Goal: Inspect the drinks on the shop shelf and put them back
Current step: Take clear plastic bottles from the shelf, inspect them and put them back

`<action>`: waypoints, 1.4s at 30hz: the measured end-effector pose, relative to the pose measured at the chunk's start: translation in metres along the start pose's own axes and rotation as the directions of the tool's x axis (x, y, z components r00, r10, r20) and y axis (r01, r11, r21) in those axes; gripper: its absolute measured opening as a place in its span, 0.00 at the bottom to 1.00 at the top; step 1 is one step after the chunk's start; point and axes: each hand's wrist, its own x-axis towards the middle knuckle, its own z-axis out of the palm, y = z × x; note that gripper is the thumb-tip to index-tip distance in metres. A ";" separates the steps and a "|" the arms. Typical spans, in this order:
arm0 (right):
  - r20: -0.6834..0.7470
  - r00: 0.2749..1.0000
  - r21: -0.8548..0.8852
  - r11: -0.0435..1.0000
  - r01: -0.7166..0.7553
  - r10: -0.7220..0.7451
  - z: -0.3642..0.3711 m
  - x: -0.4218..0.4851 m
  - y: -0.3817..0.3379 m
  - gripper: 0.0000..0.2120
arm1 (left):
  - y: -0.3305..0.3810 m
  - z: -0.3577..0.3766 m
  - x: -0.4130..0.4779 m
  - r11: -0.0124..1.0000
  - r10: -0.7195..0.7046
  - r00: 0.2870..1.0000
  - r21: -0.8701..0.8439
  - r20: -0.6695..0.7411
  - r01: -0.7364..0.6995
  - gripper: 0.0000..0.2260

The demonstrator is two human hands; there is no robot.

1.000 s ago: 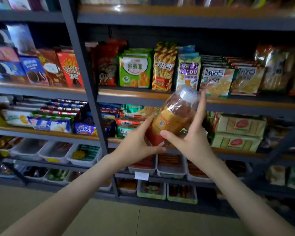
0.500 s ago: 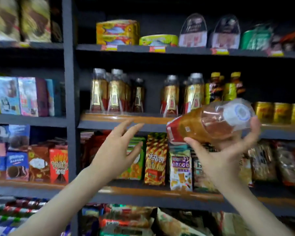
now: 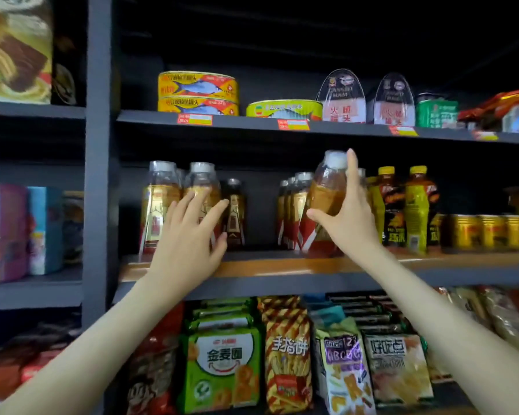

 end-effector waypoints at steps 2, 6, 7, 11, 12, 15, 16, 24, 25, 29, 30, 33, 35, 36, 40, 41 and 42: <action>0.102 0.994 -0.081 0.996 -0.038 0.046 0.009 0.006 0.004 0.55 | -0.008 0.007 0.006 1.000 -0.002 1.000 0.026 0.013 0.002 0.25; 0.182 0.976 -0.258 0.964 -0.066 0.116 0.017 0.021 0.009 0.54 | -0.026 0.021 0.015 0.990 -0.005 0.997 0.138 0.076 -0.006 0.29; 0.200 0.971 -0.303 0.950 -0.070 0.135 0.018 0.025 0.010 0.54 | -0.029 0.023 0.016 0.986 -0.006 0.997 0.167 0.076 -0.007 0.30; 0.249 0.954 -0.453 0.891 -0.036 0.165 0.023 0.033 0.014 0.53 | -0.036 0.023 0.020 0.981 -0.021 0.999 0.192 0.047 0.011 0.31; 0.257 0.951 -0.464 0.885 -0.034 0.171 0.024 0.033 0.015 0.53 | -0.039 0.022 0.021 0.981 -0.031 0.999 0.191 0.031 0.024 0.31; 0.245 0.952 -0.522 0.853 -0.028 0.181 0.026 0.035 0.017 0.52 | -0.046 0.020 0.024 0.981 -0.036 0.999 0.191 0.011 0.033 0.32; 0.225 0.961 -0.568 0.823 -0.006 0.161 0.028 0.036 0.018 0.51 | -0.047 0.020 0.024 0.981 -0.034 0.999 0.190 0.011 0.031 0.32; 0.290 0.943 -0.420 0.907 -0.029 0.164 0.030 0.037 0.028 0.51 | -0.052 0.027 0.023 0.983 -0.033 0.999 0.180 0.030 0.027 0.33; 0.286 0.944 -0.415 0.909 -0.030 0.162 0.030 0.036 0.028 0.50 | -0.051 0.028 0.023 0.983 -0.035 0.999 0.179 0.030 0.030 0.33; 0.275 0.942 -0.471 0.881 -0.044 0.194 0.030 0.028 0.021 0.46 | -0.051 0.028 0.023 0.983 -0.036 0.999 0.179 0.031 0.030 0.33; 0.243 0.957 -0.536 0.844 -0.005 0.160 0.032 0.026 0.016 0.45 | -0.052 0.026 0.024 0.983 -0.031 0.999 0.184 0.028 0.026 0.33; 0.174 0.975 -0.595 0.774 0.217 -0.139 0.047 0.028 -0.010 0.44 | -0.052 0.022 0.026 0.980 -0.040 0.999 0.195 0.012 0.037 0.32; 0.247 0.945 -0.499 0.807 0.315 -0.216 0.071 0.040 -0.027 0.45 | -0.053 0.020 0.030 0.978 -0.056 0.998 0.199 -0.001 0.056 0.32; 0.302 0.935 -0.441 0.842 0.311 -0.187 0.088 0.049 -0.032 0.46 | -0.054 0.020 0.032 0.978 -0.062 0.998 0.201 -0.003 0.061 0.33; 0.461 0.886 -0.349 0.928 0.131 0.048 0.158 0.083 -0.033 0.49 | -0.057 0.022 0.036 0.978 -0.043 0.999 0.206 0.004 0.041 0.34; 0.477 0.876 -0.342 0.934 0.108 0.074 0.172 0.088 -0.028 0.49 | -0.058 0.022 0.035 0.978 -0.039 0.999 0.206 -0.003 0.038 0.34; 0.496 0.864 -0.326 0.941 0.090 0.089 0.183 0.093 -0.021 0.49 | -0.059 0.023 0.034 0.978 -0.038 0.999 0.207 -0.011 0.039 0.34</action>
